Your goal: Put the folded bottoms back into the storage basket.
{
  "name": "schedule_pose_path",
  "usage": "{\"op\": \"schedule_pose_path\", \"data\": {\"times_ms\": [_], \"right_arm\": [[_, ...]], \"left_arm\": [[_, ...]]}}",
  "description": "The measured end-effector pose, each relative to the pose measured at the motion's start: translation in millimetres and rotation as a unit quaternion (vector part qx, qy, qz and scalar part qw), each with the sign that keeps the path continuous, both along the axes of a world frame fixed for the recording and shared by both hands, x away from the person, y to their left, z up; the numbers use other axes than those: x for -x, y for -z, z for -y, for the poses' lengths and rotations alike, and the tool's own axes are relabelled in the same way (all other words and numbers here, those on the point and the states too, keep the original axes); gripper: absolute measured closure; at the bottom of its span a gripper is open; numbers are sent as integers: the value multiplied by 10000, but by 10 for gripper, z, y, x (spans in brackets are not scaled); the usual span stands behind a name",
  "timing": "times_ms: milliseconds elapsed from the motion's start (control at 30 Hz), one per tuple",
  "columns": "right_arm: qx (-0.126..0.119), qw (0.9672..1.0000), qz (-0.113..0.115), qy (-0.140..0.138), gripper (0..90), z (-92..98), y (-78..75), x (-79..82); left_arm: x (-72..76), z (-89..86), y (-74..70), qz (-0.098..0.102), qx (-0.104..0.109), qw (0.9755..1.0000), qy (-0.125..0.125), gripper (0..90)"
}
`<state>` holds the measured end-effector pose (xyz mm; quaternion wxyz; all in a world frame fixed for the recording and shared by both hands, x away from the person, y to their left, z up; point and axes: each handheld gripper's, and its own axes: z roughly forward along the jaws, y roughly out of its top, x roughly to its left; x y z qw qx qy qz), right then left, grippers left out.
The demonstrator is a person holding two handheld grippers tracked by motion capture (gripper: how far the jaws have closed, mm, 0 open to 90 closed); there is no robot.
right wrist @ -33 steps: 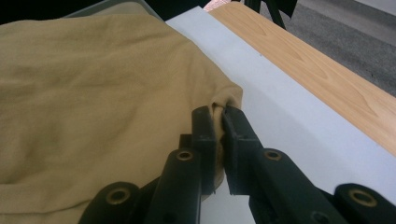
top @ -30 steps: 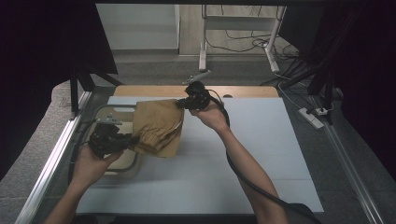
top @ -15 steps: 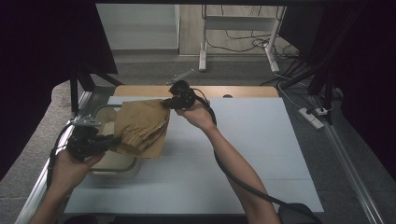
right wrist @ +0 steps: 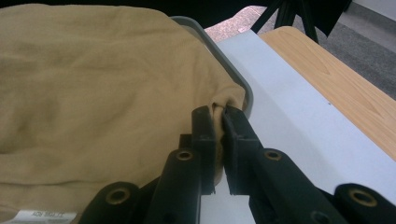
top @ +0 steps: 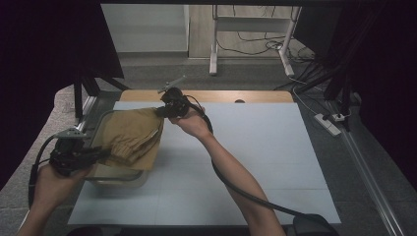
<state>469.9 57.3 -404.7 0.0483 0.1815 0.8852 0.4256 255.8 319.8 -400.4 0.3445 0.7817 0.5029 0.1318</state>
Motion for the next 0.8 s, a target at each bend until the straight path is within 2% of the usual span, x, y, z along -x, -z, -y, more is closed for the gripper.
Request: {"op": "schedule_pose_path", "data": {"times_ms": [133,400,800], "right_arm": [[46,10000,26,-40,840,-82,16,5],[-26,10000,41,-48,840,-225,45,8],[-37,10000,32,-84,839,-429,213,11]], "left_arm": [[9,-59,26,-15,-26,10000,-52,784],[24,-182,64,-44,-78,9998,-179,783],[35,-345,199,-137,-108,9990,-409,783]]}}
